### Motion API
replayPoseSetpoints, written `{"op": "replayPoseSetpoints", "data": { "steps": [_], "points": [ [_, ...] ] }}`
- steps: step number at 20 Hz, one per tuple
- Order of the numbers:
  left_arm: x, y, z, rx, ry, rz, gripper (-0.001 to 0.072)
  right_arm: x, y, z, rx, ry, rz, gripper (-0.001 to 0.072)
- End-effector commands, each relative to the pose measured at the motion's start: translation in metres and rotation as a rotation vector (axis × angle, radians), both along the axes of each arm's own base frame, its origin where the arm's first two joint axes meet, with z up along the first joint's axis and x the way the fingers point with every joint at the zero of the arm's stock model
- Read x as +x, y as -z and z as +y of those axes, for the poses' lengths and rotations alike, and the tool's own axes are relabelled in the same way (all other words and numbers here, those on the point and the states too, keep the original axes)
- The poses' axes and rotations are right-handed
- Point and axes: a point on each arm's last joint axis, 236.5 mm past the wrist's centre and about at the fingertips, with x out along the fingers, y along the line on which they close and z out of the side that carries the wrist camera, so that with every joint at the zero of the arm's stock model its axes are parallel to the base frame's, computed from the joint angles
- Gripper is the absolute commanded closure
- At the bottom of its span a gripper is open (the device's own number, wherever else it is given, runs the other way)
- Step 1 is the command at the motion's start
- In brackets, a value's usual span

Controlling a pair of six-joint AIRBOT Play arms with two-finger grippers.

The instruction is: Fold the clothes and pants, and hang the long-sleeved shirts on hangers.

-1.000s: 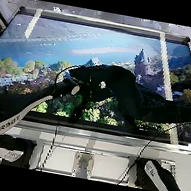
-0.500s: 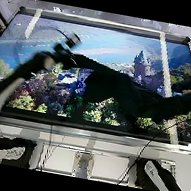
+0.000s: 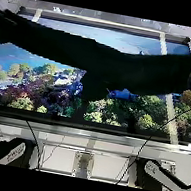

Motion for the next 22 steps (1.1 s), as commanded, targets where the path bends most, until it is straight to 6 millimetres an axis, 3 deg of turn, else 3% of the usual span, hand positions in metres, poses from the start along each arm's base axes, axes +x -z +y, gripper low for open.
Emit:
{"op": "replayPoseSetpoints", "data": {
  "steps": [1,3,4,7,9,10,11,12,13,14,15,16,17,19,20,22],
  "points": [
    [-0.062,0.064,0.010,-0.076,-0.069,0.356,0.0680,-0.037,0.038,-0.011,-0.080,-0.013,0.261,0.0695],
    [-0.109,0.134,-0.004,-0.140,-0.050,0.736,0.0680,-0.085,0.087,-0.013,-0.067,-0.021,0.543,0.0694],
    [-0.127,0.156,-0.019,-0.172,0.007,0.876,0.0679,-0.102,0.104,-0.008,-0.035,-0.026,0.638,0.0694],
    [-0.171,0.186,-0.073,-0.331,0.217,1.171,0.0680,-0.137,0.144,0.007,0.054,-0.055,0.840,0.0695],
    [-0.174,0.199,-0.101,-0.436,0.309,1.255,0.0680,-0.155,0.174,0.017,0.103,-0.082,0.953,0.0695],
    [-0.164,0.206,-0.113,-0.443,0.403,1.250,0.0680,-0.153,0.191,0.021,0.106,-0.096,0.967,0.0695],
    [-0.128,0.218,-0.120,-0.450,0.421,1.154,0.0680,-0.139,0.206,0.022,0.099,-0.095,0.948,0.0695],
    [-0.079,0.231,-0.115,-0.447,0.365,1.023,0.0680,-0.108,0.221,0.019,0.079,-0.080,0.887,0.0696],
    [-0.018,0.244,-0.098,-0.467,0.231,0.869,0.0681,-0.066,0.233,0.014,0.062,-0.051,0.796,0.0696],
    [0.039,0.250,-0.075,-0.503,0.085,0.734,0.0681,-0.011,0.237,0.011,0.047,-0.018,0.670,0.0697],
    [0.079,0.248,-0.061,-0.540,-0.001,0.661,0.0682,0.037,0.230,0.013,0.061,0.011,0.569,0.0697],
    [0.113,0.231,-0.062,-0.575,-0.009,0.615,0.0681,0.083,0.208,0.025,0.105,0.007,0.478,0.0697],
    [0.139,0.202,-0.068,-0.561,0.028,0.556,0.0681,0.116,0.175,0.037,0.116,-0.026,0.391,0.0697],
    [0.178,0.107,-0.076,-0.436,0.109,0.326,0.0682,0.158,0.081,0.048,0.033,-0.053,0.137,0.0697],
    [0.183,0.056,-0.078,-0.373,0.143,0.191,0.0681,0.163,0.043,0.045,0.016,-0.033,0.025,0.0697],
    [0.163,-0.026,-0.082,-0.277,0.204,-0.019,0.0681,0.145,-0.006,0.038,-0.024,-0.010,-0.099,0.0697]
  ]
}}
